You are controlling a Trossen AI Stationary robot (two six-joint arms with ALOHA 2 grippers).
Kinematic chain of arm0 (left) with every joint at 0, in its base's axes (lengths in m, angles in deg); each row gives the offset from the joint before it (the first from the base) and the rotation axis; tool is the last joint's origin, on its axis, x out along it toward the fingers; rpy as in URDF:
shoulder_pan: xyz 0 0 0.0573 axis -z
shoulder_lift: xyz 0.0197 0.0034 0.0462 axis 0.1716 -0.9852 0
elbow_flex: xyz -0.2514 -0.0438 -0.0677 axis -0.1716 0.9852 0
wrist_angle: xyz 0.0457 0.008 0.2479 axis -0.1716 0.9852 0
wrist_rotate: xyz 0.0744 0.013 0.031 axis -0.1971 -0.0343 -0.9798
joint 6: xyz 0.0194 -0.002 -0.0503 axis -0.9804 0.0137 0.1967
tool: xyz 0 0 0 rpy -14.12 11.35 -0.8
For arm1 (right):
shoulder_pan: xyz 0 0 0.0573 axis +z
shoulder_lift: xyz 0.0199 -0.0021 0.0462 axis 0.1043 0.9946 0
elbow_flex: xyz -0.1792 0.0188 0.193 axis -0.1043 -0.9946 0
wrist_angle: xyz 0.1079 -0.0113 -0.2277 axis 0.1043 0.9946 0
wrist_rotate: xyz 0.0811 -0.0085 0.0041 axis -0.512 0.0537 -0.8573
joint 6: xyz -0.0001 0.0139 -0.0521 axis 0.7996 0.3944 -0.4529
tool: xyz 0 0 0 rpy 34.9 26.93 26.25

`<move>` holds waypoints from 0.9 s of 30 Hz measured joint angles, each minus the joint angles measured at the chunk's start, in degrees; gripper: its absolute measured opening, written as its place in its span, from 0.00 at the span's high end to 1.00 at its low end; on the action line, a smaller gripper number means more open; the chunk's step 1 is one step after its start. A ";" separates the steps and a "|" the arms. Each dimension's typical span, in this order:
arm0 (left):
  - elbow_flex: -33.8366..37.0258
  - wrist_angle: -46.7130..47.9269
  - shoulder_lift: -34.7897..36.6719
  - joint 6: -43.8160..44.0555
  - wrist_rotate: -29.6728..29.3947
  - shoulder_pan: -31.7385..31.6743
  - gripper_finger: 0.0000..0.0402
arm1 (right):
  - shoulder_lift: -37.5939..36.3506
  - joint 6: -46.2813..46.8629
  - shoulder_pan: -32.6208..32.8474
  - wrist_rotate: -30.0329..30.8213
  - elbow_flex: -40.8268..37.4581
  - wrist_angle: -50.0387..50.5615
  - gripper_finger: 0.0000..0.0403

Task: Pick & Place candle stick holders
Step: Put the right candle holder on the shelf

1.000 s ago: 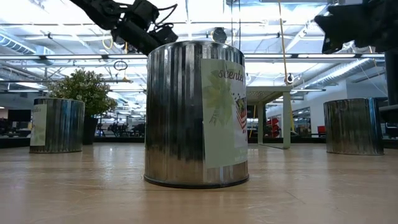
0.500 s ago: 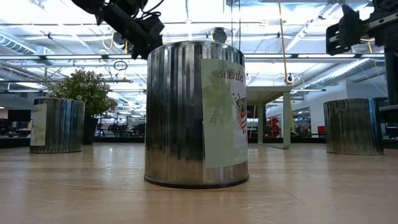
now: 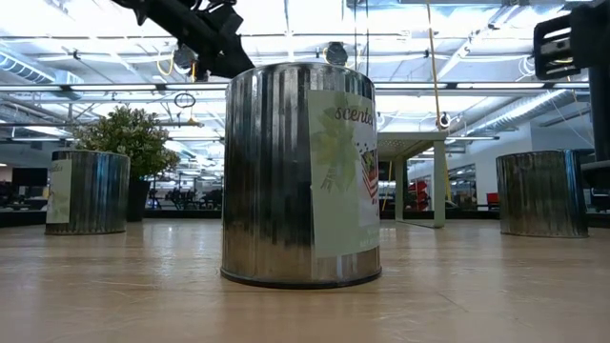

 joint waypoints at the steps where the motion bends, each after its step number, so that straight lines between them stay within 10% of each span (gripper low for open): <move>1: 0.00 0.12 -0.06 0.12 0.00 0.04 0.58 | 1.49 -0.46 0.95 0.55 0.00 -1.23 0.35; 27: 0.00 0.53 -0.05 1.50 0.50 0.04 0.58 | 48.04 -2.80 8.62 0.54 14.95 -19.81 0.40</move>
